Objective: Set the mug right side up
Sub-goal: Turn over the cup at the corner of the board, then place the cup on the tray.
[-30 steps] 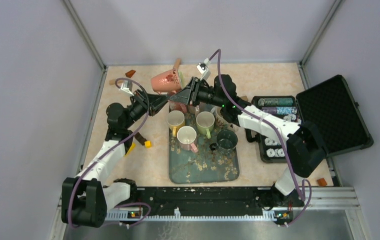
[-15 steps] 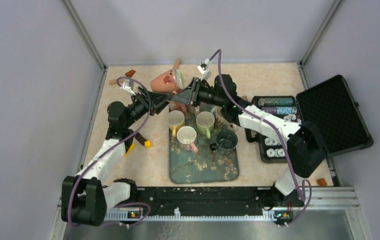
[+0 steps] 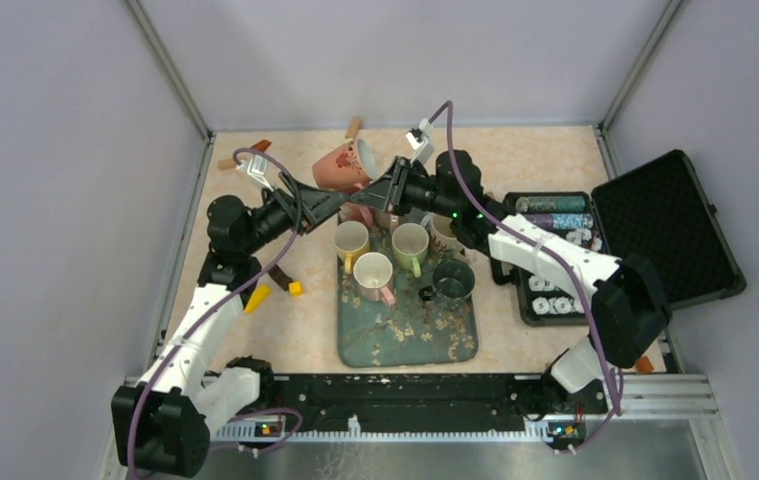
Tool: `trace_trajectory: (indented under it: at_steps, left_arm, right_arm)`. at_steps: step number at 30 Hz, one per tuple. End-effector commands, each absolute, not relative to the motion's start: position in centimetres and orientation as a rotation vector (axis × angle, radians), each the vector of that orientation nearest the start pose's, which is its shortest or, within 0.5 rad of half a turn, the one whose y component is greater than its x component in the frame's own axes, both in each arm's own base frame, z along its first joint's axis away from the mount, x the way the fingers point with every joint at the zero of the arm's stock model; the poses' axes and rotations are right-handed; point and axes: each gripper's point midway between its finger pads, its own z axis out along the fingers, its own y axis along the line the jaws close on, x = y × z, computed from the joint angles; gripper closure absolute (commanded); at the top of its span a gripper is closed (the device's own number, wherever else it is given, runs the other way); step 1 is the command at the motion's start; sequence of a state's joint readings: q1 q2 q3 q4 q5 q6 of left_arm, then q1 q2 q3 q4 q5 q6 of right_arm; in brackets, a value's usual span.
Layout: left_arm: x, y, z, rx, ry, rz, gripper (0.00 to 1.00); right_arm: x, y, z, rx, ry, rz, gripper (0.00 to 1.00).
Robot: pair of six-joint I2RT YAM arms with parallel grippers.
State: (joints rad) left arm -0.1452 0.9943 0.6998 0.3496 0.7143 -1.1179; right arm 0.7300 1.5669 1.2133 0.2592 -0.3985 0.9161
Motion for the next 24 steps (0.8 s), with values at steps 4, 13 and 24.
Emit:
trace_trajectory:
  at_steps: [4, 13, 24]
  left_arm:
    - [27.1, -18.2, 33.3, -0.047, 1.736, -1.361, 0.02]
    - [26.7, -17.3, 34.0, -0.012, 1.785, -1.234, 0.02]
    - [27.0, -16.8, 33.6, -0.008, 1.814, -1.172, 0.02]
  right_arm:
    - [28.1, 36.9, 37.2, -0.233, 1.717, 1.452, 1.00]
    - [25.6, 33.3, 36.0, -0.256, 1.795, 1.322, 1.00]
    - [18.8, 28.7, 31.5, -0.455, 1.984, 1.103, 1.00]
